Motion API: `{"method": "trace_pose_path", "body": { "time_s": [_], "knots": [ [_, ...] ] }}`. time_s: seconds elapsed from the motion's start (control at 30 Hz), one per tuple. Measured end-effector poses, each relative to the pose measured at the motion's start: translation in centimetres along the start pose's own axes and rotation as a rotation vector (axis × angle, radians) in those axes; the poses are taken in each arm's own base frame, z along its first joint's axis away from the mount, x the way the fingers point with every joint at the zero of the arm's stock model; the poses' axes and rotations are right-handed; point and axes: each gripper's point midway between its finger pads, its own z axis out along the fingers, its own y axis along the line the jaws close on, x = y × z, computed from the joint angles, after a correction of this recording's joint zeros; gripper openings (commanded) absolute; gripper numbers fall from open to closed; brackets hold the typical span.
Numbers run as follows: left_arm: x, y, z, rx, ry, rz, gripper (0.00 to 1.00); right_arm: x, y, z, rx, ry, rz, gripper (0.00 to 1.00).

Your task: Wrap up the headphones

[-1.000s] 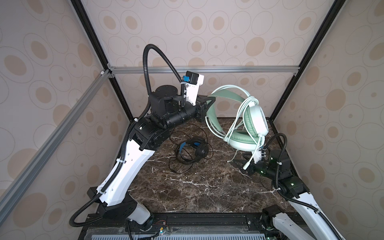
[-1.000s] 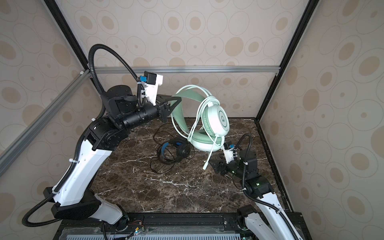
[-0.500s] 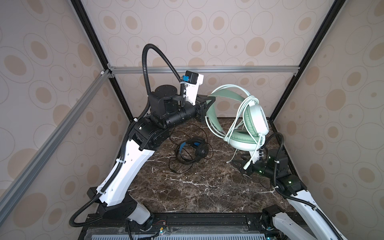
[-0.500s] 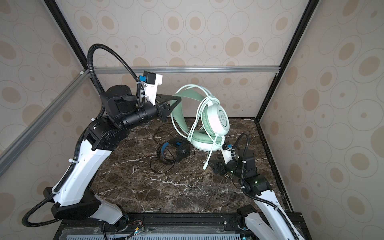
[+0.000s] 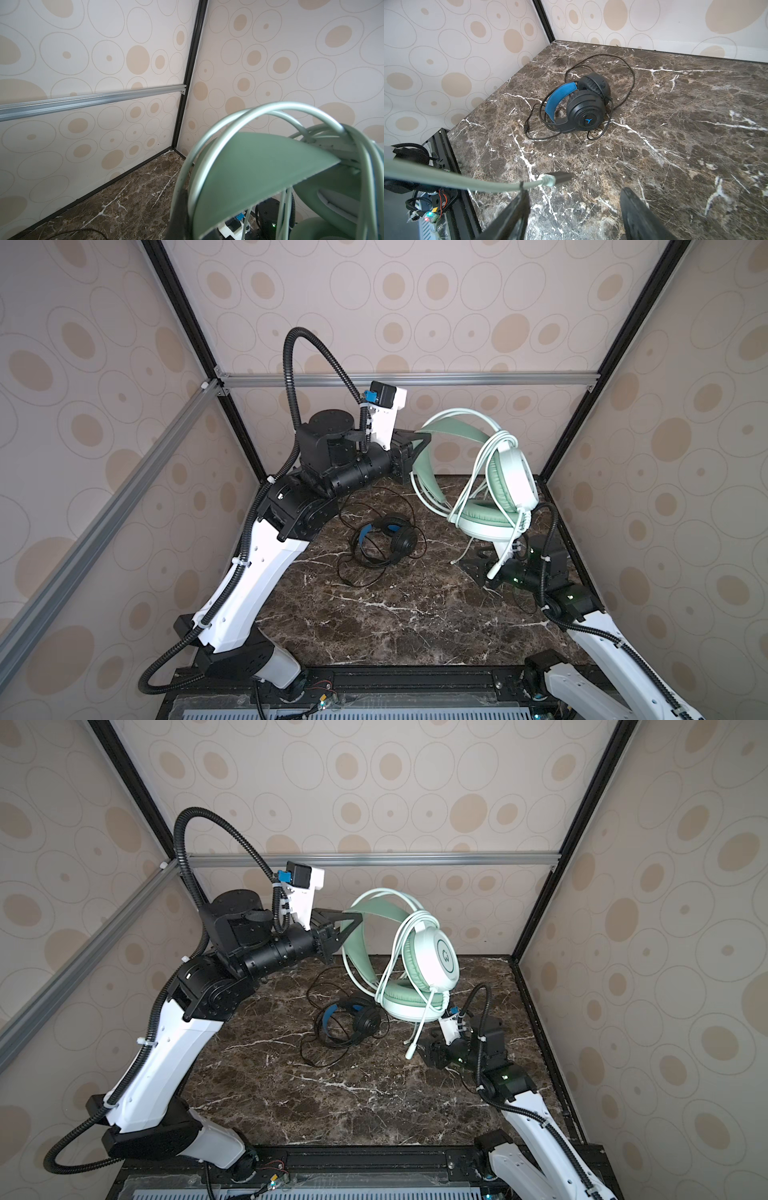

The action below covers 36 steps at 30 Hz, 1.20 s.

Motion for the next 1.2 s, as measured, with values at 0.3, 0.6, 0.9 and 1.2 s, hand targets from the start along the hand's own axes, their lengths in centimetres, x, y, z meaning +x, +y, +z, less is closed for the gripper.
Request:
{"method": "trace_pose_path", "body": {
  "time_s": [0.3, 0.6, 0.9, 1.2],
  "knots": [
    [-0.1, 0.0, 0.0, 0.001, -0.003, -0.012, 0.0, -0.1, -0.2, 0.5, -0.007, 0.001, -0.003, 0.7],
    [-0.5, -0.1, -0.1, 0.004, -0.018, -0.012, 0.0, -0.1, 0.1, 0.5, -0.02, 0.0, -0.013, 0.71],
    [-0.5, -0.1, -0.1, 0.006, -0.017, -0.015, 0.0, 0.4, 0.5, 0.2, -0.038, 0.017, -0.045, 0.69],
    [-0.7, -0.1, -0.2, 0.005, -0.022, -0.016, 0.0, 0.7, 1.1, 0.0, -0.065, 0.029, -0.079, 0.67]
  ]
}}
